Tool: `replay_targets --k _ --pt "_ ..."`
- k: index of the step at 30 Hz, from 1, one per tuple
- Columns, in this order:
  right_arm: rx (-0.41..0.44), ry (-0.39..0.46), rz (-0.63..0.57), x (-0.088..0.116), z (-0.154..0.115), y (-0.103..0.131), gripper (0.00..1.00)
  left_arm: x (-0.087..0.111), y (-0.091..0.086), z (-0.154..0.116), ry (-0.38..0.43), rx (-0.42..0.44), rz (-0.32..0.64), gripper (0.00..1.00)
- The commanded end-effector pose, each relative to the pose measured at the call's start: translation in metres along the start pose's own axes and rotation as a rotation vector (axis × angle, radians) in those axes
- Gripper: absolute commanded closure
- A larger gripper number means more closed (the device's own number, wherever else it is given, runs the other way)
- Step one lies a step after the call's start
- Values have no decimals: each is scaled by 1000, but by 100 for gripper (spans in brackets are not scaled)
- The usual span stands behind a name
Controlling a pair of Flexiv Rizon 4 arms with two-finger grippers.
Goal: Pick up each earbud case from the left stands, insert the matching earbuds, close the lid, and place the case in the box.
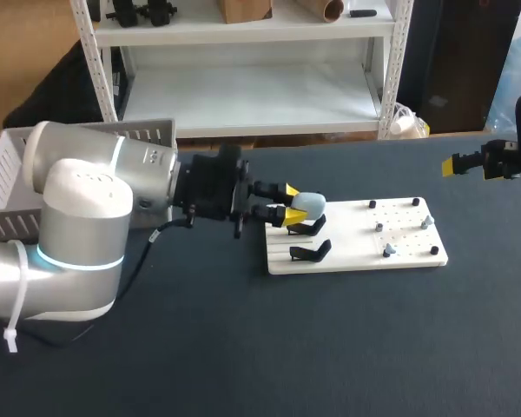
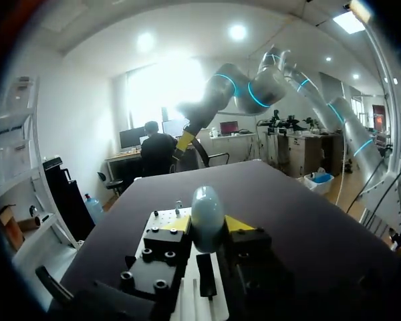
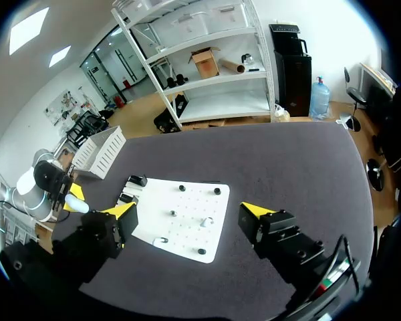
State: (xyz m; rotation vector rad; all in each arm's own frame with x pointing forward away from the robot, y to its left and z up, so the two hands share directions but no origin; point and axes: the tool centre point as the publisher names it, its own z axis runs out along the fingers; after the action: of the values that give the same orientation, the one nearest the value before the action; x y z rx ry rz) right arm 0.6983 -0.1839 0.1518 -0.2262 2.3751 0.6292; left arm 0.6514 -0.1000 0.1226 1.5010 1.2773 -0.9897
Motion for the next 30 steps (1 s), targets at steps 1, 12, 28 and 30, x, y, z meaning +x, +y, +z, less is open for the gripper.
replay_targets --k 1,12,28,30 --pt "-5 1 -1 0 0 -1 0 1 0 1 -2 -2 2 100" --pt "-5 1 -1 0 0 -1 0 1 0 1 -2 -2 2 100" --pt "-5 1 -1 0 0 -1 0 -11 -3 5 -186 -55 12 100" --pt "-9 3 -8 1 -2 1 0 -11 -2 6 -192 -57 4 100"
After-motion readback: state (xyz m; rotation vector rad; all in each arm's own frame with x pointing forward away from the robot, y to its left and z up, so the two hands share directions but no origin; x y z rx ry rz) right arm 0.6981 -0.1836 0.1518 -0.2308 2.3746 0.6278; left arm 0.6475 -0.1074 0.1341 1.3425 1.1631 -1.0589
